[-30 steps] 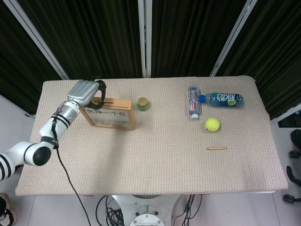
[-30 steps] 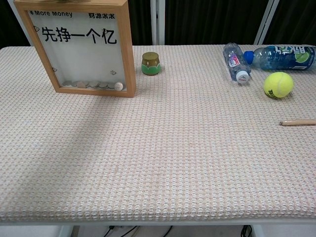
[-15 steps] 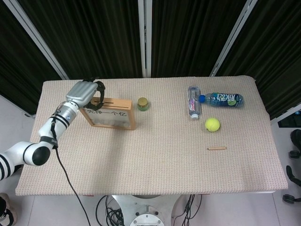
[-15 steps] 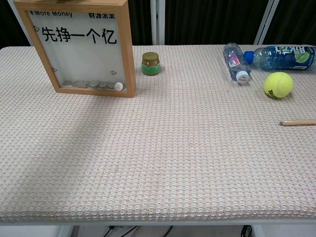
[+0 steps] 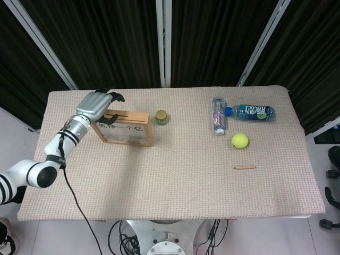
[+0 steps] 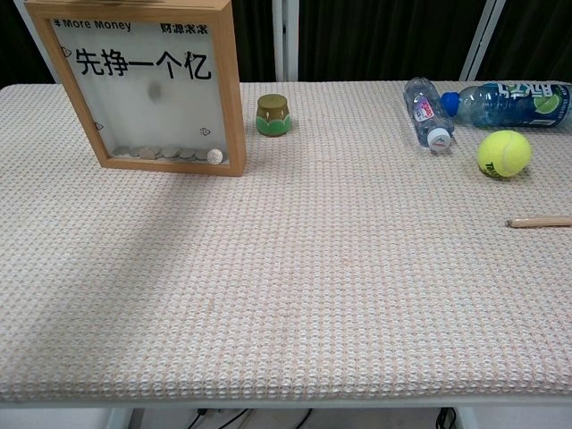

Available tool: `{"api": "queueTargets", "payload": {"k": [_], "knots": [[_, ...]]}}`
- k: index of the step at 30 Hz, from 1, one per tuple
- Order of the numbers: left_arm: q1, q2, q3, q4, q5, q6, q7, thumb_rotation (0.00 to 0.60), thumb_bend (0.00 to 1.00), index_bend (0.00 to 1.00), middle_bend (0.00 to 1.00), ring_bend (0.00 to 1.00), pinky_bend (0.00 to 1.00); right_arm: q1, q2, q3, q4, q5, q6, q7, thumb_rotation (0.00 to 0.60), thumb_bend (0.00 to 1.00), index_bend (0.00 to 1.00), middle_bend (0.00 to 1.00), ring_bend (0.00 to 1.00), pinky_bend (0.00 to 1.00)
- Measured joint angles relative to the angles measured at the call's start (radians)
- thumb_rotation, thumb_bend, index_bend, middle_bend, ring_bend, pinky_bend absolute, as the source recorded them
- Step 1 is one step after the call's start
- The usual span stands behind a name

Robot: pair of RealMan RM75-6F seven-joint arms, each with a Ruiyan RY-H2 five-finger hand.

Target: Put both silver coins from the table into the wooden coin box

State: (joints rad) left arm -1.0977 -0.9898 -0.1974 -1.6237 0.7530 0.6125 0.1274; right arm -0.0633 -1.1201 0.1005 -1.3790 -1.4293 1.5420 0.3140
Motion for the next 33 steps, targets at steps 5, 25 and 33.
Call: {"api": "queueTargets", "payload": {"k": [5,25,33], "knots": [[0.008,0.012,-0.008,-0.023,0.014,0.024,-0.005,0.6,0.4,0.19,0.22,0.01,0.13,-0.001,0.004,0.001,-0.003,-0.002,0.005,0.002,0.6,0.33,0.0,0.0,0.0,0.0],[0.626,0.093,0.286,-0.368,0.731,0.859,0.249,0.6,0.28,0.13,0.07,0.0,0.07,0.001,-0.084,-0.03,0.111,-0.114,0.088,0.002,0.6,0.3,0.0,0.0,0.0,0.0],[0.811,0.043,0.373,-0.186,0.788,0.943,0.162,0.6,0.27,0.08,0.04,0.0,0.05,0.008,-0.108,-0.042,0.115,-0.137,0.095,-0.047,0.6,0.3,0.0,0.0,0.0,0.0]]}}
